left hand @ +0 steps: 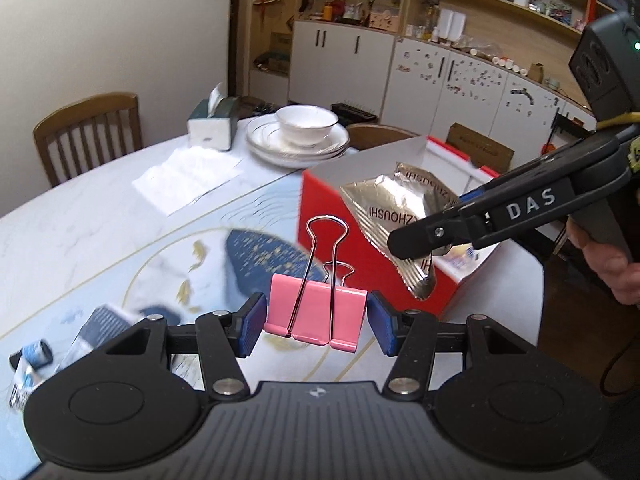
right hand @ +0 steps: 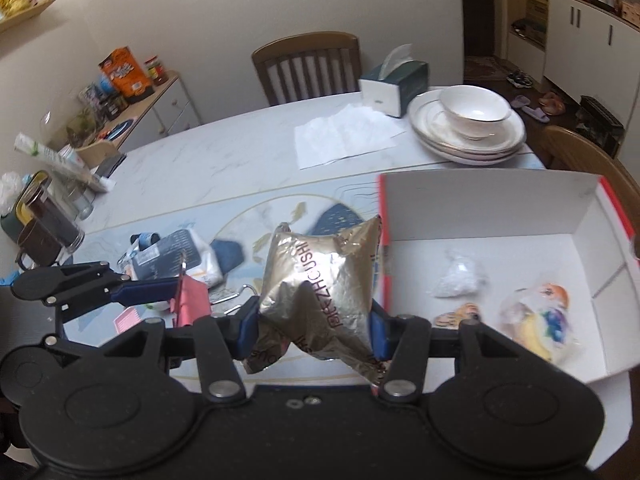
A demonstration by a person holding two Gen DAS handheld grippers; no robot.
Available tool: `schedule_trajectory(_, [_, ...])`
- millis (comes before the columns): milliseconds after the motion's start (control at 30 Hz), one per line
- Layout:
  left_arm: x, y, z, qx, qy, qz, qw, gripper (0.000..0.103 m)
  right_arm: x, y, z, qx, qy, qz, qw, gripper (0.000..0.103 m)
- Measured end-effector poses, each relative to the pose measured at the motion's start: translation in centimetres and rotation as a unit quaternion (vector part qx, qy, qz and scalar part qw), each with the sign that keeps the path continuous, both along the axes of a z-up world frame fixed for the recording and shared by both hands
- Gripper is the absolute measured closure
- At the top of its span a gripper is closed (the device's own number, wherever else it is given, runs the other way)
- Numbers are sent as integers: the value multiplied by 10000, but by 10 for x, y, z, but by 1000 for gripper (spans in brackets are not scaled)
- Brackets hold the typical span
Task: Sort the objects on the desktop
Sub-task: 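Carry the binder clip and silver packet with both tools over the box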
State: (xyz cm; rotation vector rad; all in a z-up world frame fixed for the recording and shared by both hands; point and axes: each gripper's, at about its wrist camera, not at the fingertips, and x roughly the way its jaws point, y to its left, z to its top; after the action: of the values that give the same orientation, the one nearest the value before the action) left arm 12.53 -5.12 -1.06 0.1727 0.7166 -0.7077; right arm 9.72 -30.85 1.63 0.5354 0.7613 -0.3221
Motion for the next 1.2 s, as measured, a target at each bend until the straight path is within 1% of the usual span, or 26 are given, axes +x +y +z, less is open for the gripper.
schedule_trajectory(200, [-1, -33, 10, -50, -89, -218, 9997, 49, -27, -27, -2, -14, -26, -248, 9997, 50])
schedule_trajectory(333, [1, -57, 9, 18, -103, -294, 9995, 49, -41, -47, -8, 25, 6, -404, 9992, 50])
schedule_trajectory(700, [10, -120, 6, 137, -137, -438, 9989, 49, -76, -97, -25, 8, 104, -604, 9981, 50])
schedule_trajectory(967, [24, -164, -3, 309, -102, -526, 9981, 49, -93, -130, -39, -43, 230, -658, 9976, 50])
schedule_trajectory(1200, [38, -194, -16, 594, -47, -557, 9967, 49, -95, -157, -57, -149, 468, -643, 9967, 50])
